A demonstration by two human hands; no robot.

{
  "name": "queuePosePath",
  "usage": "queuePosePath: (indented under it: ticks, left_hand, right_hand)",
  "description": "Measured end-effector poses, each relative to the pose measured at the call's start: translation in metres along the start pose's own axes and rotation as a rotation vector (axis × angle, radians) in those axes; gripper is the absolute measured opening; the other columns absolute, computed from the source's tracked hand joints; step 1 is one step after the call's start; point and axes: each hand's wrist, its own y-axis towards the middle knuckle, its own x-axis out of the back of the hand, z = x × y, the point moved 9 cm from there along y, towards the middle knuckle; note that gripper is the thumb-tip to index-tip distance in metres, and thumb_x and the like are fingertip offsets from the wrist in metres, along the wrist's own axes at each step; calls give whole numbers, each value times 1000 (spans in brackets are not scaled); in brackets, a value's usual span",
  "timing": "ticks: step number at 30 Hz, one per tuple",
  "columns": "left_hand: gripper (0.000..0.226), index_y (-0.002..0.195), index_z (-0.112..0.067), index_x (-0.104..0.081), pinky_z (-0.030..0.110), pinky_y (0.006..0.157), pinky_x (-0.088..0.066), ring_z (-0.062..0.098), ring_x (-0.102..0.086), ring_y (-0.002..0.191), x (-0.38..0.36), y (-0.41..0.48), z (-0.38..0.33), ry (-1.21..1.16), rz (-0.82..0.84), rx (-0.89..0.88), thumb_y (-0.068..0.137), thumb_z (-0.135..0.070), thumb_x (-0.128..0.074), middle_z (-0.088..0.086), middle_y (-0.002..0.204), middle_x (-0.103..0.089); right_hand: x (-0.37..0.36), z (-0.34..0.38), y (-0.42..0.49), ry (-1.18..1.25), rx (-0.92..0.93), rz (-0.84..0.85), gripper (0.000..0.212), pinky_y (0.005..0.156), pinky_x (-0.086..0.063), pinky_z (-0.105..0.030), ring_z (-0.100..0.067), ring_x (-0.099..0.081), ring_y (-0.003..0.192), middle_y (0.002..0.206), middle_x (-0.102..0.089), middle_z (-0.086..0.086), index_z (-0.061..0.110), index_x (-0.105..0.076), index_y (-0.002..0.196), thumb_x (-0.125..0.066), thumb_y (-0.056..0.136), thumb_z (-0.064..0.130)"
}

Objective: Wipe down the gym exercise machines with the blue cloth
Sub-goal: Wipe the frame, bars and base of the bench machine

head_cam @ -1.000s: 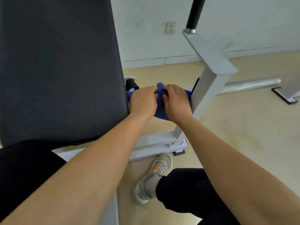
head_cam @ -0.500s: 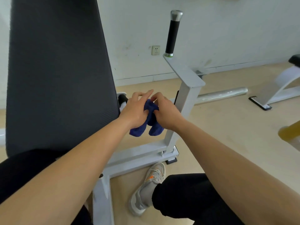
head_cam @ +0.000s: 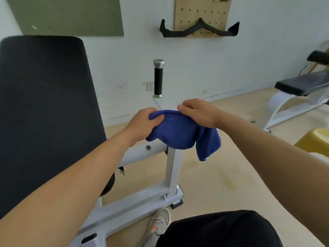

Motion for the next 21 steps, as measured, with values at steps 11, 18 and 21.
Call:
queuePosePath:
  ticks: [11,18,21]
  left_hand:
    - [14,82,-17,-60,31,64,-43,27,-59,80,-13,59,53,87,-221,343,91,-26,-54,5,88,-66]
    - [47,138,-6,-41,37,93,-43,31,-52,119,-54,38,30,-72,-373,307,98,-32,-46,13,138,-50]
    - [39,132,-3,-36,35,79,-42,27,-55,97,-87,43,26,-220,-253,437,103,-28,-38,12,123,-58]
  right_hand:
    - [-19,-63,98,-242,-116,-42,28,91,-44,-35,-25,-57,105,119,-60,-4,24,-58,123,-51,96,29]
    - [-18,-98,57,85,-305,-303,27,72,-42,-39,-29,-51,80,83,-58,-9,8,-59,88,-46,96,30]
    - [-47,-91,60,203,-311,-131,31,66,-35,-37,-27,-42,74,71,-48,-11,9,-47,69,-41,98,19]
